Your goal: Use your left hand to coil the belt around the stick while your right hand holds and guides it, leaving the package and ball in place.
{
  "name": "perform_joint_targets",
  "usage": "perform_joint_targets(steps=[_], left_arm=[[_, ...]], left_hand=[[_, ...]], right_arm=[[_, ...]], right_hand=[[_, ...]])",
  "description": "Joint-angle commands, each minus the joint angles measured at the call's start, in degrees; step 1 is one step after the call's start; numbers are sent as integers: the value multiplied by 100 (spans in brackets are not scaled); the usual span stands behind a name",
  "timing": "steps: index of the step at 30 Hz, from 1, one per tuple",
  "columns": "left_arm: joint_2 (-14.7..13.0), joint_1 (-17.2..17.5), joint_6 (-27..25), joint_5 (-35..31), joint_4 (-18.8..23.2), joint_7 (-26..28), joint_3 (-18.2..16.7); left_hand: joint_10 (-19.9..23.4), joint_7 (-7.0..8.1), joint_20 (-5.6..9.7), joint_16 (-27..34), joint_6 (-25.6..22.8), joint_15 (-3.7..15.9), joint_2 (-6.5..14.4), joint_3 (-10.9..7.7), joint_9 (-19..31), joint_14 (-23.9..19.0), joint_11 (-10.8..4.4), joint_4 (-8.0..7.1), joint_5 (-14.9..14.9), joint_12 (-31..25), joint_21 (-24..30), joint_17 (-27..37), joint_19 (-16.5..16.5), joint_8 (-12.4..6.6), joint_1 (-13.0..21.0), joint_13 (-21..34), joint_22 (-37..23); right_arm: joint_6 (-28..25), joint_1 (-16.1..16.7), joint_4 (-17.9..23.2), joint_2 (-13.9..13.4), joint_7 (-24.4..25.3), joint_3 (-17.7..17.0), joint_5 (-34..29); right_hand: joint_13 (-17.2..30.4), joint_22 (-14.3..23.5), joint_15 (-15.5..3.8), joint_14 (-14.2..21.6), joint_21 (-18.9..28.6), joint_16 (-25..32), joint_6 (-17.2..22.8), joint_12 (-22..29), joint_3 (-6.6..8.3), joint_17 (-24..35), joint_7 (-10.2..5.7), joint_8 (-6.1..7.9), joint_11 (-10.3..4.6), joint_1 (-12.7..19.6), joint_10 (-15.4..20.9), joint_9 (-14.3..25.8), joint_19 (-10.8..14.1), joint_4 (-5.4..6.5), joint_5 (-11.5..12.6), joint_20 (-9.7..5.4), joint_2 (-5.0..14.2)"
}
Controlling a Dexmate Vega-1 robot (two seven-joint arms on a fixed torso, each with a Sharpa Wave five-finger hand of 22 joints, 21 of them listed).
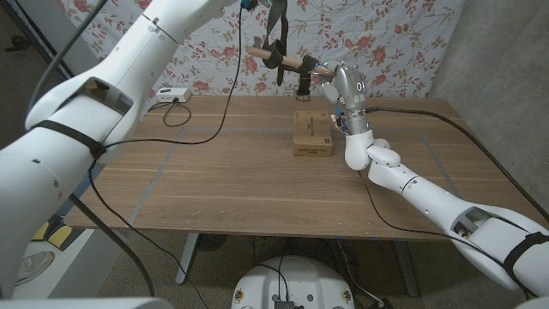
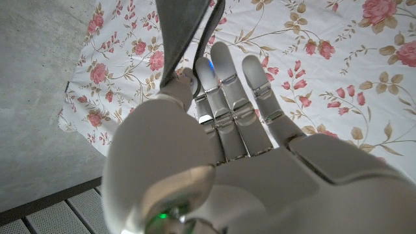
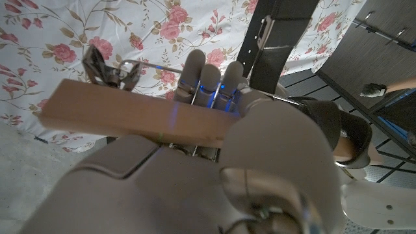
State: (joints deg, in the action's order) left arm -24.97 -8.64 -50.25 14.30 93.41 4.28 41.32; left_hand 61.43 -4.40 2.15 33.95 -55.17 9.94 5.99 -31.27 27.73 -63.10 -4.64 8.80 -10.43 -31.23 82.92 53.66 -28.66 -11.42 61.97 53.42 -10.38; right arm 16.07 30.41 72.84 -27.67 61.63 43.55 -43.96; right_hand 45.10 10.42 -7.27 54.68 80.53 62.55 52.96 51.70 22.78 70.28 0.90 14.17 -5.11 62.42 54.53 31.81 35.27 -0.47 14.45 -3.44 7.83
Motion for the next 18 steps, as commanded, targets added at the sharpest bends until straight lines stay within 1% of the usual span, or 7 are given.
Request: perform_joint_targets(steps=[1, 2, 4, 7, 11, 15, 18], left_arm=[[624, -838, 354, -169, -892, -731, 559], [675, -883, 350, -151, -936, -814, 585], [752, -938, 340, -91, -971, -980, 612], [789, -957, 282, -25, -844, -1155, 648], [748, -837, 158, 112, -445, -1244, 575], [612, -561, 155, 196, 161, -1088, 404], [485, -396, 198, 231, 552, -1025, 336]], left_hand=[[207, -150, 22, 46, -169, 178, 321, 4, -39, -240, -91, 25, 35, 39, 63, -11, -111, 42, 315, -58, -13], [218, -155, 20, 40, -164, 176, 322, 5, -47, -249, -95, 27, 38, 46, 68, -31, -118, 47, 321, -73, -13], [223, -166, 20, 48, -173, 183, 313, 6, -61, -287, -103, 41, 43, 49, 77, -49, -134, 49, 337, -75, -11], [222, -195, 19, 56, -170, 181, 305, 5, -81, -292, -67, 57, 51, 47, 89, -49, -156, 57, 361, -62, -10], [258, -214, 16, 74, -166, 169, 293, -1, -123, -330, -63, 85, 64, 58, 119, -66, -211, 68, 416, -82, -7], [260, -222, 34, 93, -181, 173, 279, 0, -149, -365, -41, 99, 62, 44, 143, -74, -256, 67, 451, -46, -7], [265, -228, 39, 119, -176, 169, 281, 4, -173, -359, -37, 89, 61, 46, 149, -40, -243, 73, 464, -39, -6]], right_arm=[[-140, -320, -370, 155, 237, 518, -528], [-163, -340, -409, 184, 237, 534, -555], [-172, -374, -518, 252, 237, 539, -611], [-291, -484, -699, 320, 223, 650, -562], [-414, -627, -975, 404, 187, 788, -452], [-483, -783, -1271, 494, 159, 932, -344], [-422, -890, -1477, 545, 141, 1016, -205]], right_hand=[[27, 0, -523, 119, -7, 58, 449, 47, 23, 10, -204, 41, -38, -50, 43, 70, -39, 1, 26, -769, -16], [39, 0, -523, 118, -7, 58, 448, 52, 22, 10, -208, 39, -58, -52, 36, 68, -37, 2, 27, -769, -17], [4, 0, -523, 117, -11, 58, 445, 34, 23, 10, -213, 37, -47, -54, 50, 69, -45, 2, 28, -766, -18], [3, 0, -524, 117, -13, 59, 458, 35, 23, 10, -216, 38, -52, -55, 54, 66, -48, 3, 29, -770, -19], [19, 0, -524, 118, -14, 60, 448, 38, 23, 10, -215, 32, -46, -59, 42, 67, -44, 4, 32, -769, -21], [0, 1, -525, 119, -15, 61, 455, 29, 25, 10, -212, 31, -38, -58, 51, 66, -48, 1, 35, -761, -21], [8, 1, -524, 118, -18, 61, 456, 33, 25, 10, -217, 26, -58, -60, 52, 60, -51, 2, 36, -767, -22]])
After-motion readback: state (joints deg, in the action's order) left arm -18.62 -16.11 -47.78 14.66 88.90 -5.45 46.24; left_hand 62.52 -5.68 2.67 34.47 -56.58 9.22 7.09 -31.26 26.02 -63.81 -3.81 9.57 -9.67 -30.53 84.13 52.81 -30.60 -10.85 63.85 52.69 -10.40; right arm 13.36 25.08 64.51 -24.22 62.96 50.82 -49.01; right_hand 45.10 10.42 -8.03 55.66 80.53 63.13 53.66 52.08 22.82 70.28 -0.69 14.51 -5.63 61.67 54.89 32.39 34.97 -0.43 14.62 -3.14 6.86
